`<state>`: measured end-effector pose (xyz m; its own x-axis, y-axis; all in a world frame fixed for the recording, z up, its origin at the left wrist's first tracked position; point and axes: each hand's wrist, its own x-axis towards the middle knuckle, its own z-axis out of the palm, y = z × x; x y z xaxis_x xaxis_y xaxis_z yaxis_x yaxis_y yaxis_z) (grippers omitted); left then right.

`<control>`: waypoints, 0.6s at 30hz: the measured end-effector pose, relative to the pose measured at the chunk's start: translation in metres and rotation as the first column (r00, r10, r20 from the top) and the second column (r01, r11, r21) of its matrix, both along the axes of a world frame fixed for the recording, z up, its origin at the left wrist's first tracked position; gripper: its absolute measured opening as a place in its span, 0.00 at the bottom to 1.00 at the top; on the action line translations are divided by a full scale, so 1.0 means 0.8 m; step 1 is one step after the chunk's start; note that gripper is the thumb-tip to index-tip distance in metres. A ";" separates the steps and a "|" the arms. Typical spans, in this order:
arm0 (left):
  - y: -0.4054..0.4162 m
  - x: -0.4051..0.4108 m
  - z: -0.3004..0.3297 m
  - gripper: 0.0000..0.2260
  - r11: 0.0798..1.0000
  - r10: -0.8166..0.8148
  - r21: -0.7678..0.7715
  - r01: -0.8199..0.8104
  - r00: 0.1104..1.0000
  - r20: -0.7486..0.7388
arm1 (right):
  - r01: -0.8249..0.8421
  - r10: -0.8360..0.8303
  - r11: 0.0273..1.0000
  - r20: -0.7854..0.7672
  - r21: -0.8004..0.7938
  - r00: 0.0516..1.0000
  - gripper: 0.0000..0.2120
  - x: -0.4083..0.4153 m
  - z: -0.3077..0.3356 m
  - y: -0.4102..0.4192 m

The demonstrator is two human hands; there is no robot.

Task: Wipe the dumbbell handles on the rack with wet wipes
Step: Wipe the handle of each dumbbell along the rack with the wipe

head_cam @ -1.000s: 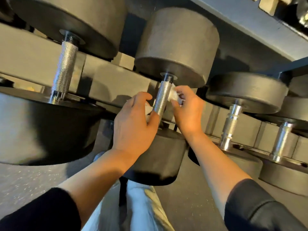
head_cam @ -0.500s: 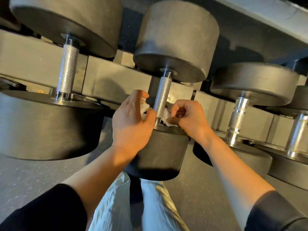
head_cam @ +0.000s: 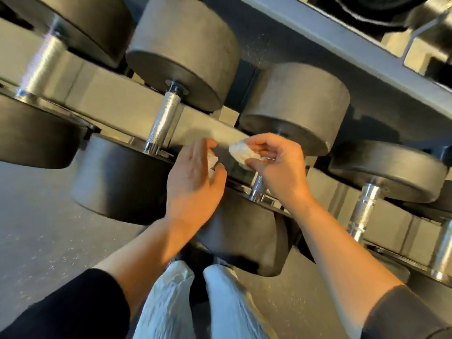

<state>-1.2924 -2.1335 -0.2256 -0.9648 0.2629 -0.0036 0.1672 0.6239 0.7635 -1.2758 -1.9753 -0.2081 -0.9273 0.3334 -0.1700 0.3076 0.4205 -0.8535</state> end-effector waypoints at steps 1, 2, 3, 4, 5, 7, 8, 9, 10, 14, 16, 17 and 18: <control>-0.014 -0.007 0.005 0.16 1.000 -0.005 -0.027 0.005 1.000 -0.029 | -0.017 0.017 1.000 -0.006 -0.010 1.000 0.18 -0.008 -0.001 -0.011; -0.027 -0.013 0.011 0.16 0.998 -0.009 -0.062 0.006 0.999 -0.051 | -0.032 0.031 0.999 -0.009 -0.023 0.999 0.18 -0.015 -0.002 -0.023; -0.041 -0.019 0.015 0.16 0.995 -0.007 -0.099 0.000 0.997 -0.073 | -0.046 0.046 0.998 -0.012 -0.035 0.999 0.18 -0.023 -0.004 -0.036; -0.054 -0.025 0.018 0.16 0.991 0.004 -0.133 -0.017 0.995 -0.099 | -0.058 0.058 0.997 -0.015 -0.041 0.998 0.17 -0.030 -0.006 -0.048; -0.068 -0.031 0.020 0.16 0.986 0.026 -0.158 -0.046 0.992 -0.127 | -0.072 0.072 0.997 -0.015 -0.038 0.997 0.17 -0.036 -0.008 -0.061; -0.094 -0.044 0.020 0.15 0.971 0.065 -0.215 -0.106 0.979 -0.192 | -0.103 0.103 0.995 -0.010 0.013 0.995 0.16 -0.048 -0.014 -0.082; -0.106 -0.051 0.017 0.16 0.958 0.061 -0.259 -0.121 0.972 -0.227 | -0.110 0.110 0.993 -0.011 0.043 0.994 0.16 -0.053 -0.017 -0.090; -0.116 -0.058 0.013 0.17 0.945 0.036 -0.307 -0.116 0.967 -0.254 | -0.103 0.104 0.992 -0.016 0.067 0.994 0.15 -0.058 -0.020 -0.097; -0.125 -0.063 0.008 0.18 0.933 -0.004 -0.347 -0.092 0.964 -0.267 | -0.084 0.087 0.993 -0.026 0.086 0.996 0.15 -0.063 -0.024 -0.102; -0.138 -0.067 -0.007 0.17 0.935 -0.112 -0.356 0.006 0.954 -0.278 | -0.011 0.014 0.982 -0.017 0.190 1.000 0.14 -0.088 -0.043 -0.109; -0.138 -0.067 -0.009 0.16 0.940 -0.106 -0.340 -0.001 0.950 -0.294 | -0.009 0.008 0.971 0.006 0.239 1.000 0.14 -0.103 -0.053 -0.107; -0.138 -0.068 -0.009 0.15 0.941 -0.103 -0.337 -0.004 0.948 -0.300 | -0.003 0.000 0.968 0.010 0.251 1.000 0.14 -0.110 -0.057 -0.107; -0.138 -0.068 -0.009 0.15 0.942 -0.101 -0.337 -0.007 0.948 -0.301 | 0.010 -0.011 0.966 0.006 0.257 1.000 0.14 -0.116 -0.060 -0.108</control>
